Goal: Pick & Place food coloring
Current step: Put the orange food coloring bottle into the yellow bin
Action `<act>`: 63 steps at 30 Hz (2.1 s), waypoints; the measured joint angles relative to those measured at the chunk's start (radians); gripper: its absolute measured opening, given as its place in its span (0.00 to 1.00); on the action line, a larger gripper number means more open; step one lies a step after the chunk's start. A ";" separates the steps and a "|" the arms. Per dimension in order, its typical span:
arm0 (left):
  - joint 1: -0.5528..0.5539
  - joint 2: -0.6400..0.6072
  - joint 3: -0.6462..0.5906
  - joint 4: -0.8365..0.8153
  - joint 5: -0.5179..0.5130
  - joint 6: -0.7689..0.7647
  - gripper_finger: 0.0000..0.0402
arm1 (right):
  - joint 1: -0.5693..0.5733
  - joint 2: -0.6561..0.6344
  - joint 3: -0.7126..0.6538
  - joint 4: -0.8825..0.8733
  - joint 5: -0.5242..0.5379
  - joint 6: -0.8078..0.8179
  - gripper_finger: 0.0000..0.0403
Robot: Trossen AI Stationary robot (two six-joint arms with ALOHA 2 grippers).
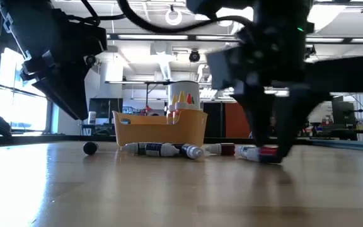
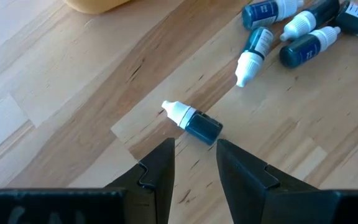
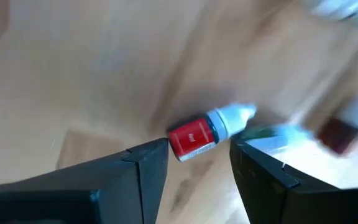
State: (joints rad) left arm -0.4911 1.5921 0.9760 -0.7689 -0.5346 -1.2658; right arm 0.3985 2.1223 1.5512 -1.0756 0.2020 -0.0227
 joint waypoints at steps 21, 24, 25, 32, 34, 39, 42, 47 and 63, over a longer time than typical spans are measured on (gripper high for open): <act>0.000 0.000 0.000 0.016 0.023 0.003 0.29 | -0.083 -0.001 0.021 0.065 -0.135 0.452 0.42; 0.000 0.000 0.000 0.016 0.023 0.004 0.29 | -0.091 -0.001 0.021 0.078 -0.131 0.456 0.42; 0.000 0.000 0.000 0.016 0.023 0.004 0.29 | -0.095 -0.001 0.021 0.081 -0.131 0.463 0.42; 0.000 0.000 0.000 0.015 0.023 0.004 0.29 | -0.108 -0.002 0.021 0.101 -0.129 0.444 0.39; 0.000 0.000 0.000 0.015 0.023 0.004 0.29 | -0.106 0.001 0.021 0.101 -0.131 0.437 0.38; 0.000 0.000 0.000 0.011 0.023 0.004 0.29 | -0.106 0.013 -0.002 0.132 -0.165 0.433 0.35; 0.000 0.000 0.000 0.011 0.023 0.004 0.29 | -0.107 0.005 -0.050 0.196 -0.189 0.428 0.35; 0.000 0.000 0.000 0.011 0.022 0.004 0.29 | -0.108 0.005 -0.077 0.228 -0.192 0.401 0.34; 0.000 -0.044 0.002 -0.046 0.031 0.004 0.29 | -0.160 -0.112 -0.076 0.312 -0.188 0.310 0.16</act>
State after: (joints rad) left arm -0.4911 1.5479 0.9775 -0.8145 -0.5035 -1.2613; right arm 0.2389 2.0102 1.4752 -0.7636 0.0135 0.2877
